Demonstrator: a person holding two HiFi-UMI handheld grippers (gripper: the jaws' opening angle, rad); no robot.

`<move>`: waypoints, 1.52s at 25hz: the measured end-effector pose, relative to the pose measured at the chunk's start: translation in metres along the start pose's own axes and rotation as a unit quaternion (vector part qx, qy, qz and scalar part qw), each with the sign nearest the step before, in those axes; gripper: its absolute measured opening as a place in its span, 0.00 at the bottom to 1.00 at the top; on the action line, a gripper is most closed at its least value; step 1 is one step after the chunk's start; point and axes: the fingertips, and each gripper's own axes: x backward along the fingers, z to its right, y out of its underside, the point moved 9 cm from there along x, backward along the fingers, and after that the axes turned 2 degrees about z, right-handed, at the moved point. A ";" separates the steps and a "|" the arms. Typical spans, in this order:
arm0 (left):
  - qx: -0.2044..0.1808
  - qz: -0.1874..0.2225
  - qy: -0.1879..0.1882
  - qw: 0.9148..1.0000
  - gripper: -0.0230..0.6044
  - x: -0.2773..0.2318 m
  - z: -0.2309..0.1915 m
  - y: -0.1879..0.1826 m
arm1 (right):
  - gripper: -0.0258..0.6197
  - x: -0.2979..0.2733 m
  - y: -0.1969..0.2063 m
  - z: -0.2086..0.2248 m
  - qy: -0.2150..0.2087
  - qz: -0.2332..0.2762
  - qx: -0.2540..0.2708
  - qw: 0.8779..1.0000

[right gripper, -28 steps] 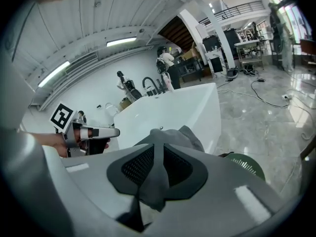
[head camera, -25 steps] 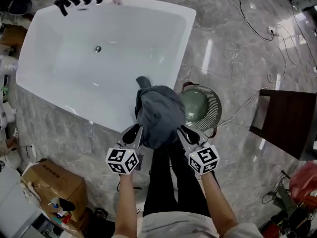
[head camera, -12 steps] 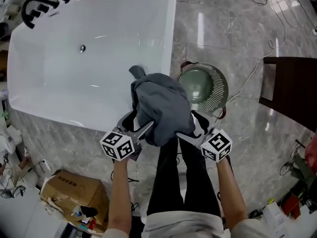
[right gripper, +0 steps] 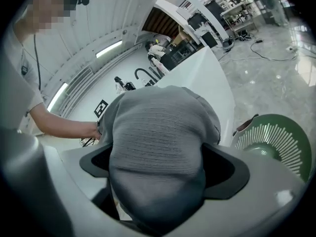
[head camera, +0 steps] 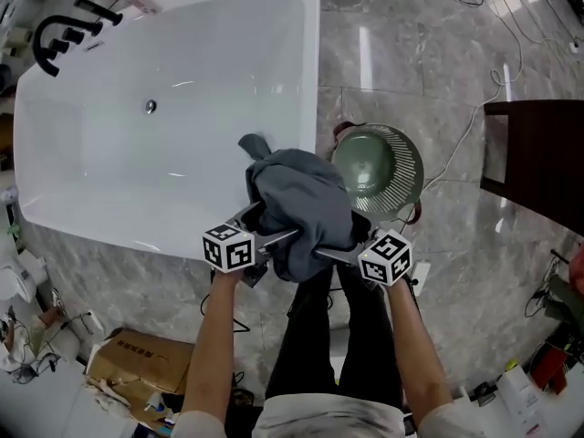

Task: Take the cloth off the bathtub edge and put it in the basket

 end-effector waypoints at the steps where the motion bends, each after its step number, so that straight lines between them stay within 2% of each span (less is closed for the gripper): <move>1: 0.007 -0.006 0.008 1.000 1.01 -0.005 -0.003 0.000 | 0.83 -0.003 0.001 0.002 -0.002 -0.001 -0.006 1.000; 5: 0.033 -0.008 0.032 0.999 1.00 -0.023 -0.002 0.004 | 0.83 -0.008 0.005 0.009 -0.014 0.007 -0.036 0.999; 10: 0.060 0.018 0.031 0.998 0.94 -0.028 0.007 0.012 | 0.82 -0.004 0.016 0.015 -0.018 0.036 -0.070 0.997; 11: 0.061 0.019 0.028 0.998 0.92 -0.028 0.009 0.013 | 0.78 -0.003 0.018 0.013 -0.024 0.042 -0.073 0.996; 13: 0.059 0.017 0.021 0.998 0.85 -0.026 0.014 0.012 | 0.65 -0.001 0.019 0.007 -0.034 0.054 -0.075 0.995; 15: 0.052 0.015 0.012 0.998 0.78 -0.023 0.020 0.010 | 0.56 0.001 0.019 0.002 -0.034 0.061 -0.071 0.995; 21: 0.000 0.016 -0.031 0.999 0.59 -0.017 0.045 0.008 | 0.44 0.014 0.022 -0.004 -0.019 0.076 -0.049 0.996; 25: -0.026 0.016 -0.034 0.999 0.50 -0.013 0.059 0.005 | 0.38 0.022 0.022 -0.005 -0.017 0.079 -0.032 0.996; 30: -0.038 0.019 -0.022 0.999 0.44 -0.020 0.077 0.004 | 0.35 0.041 0.019 -0.001 -0.004 0.085 -0.018 0.996; 35: -0.056 0.025 -0.030 0.998 0.44 -0.049 0.091 0.004 | 0.35 0.063 0.021 0.016 0.035 0.092 -0.026 0.995; 38: -0.062 0.015 -0.019 0.998 0.43 -0.069 0.103 0.003 | 0.34 0.079 0.023 0.026 0.054 0.102 -0.033 0.993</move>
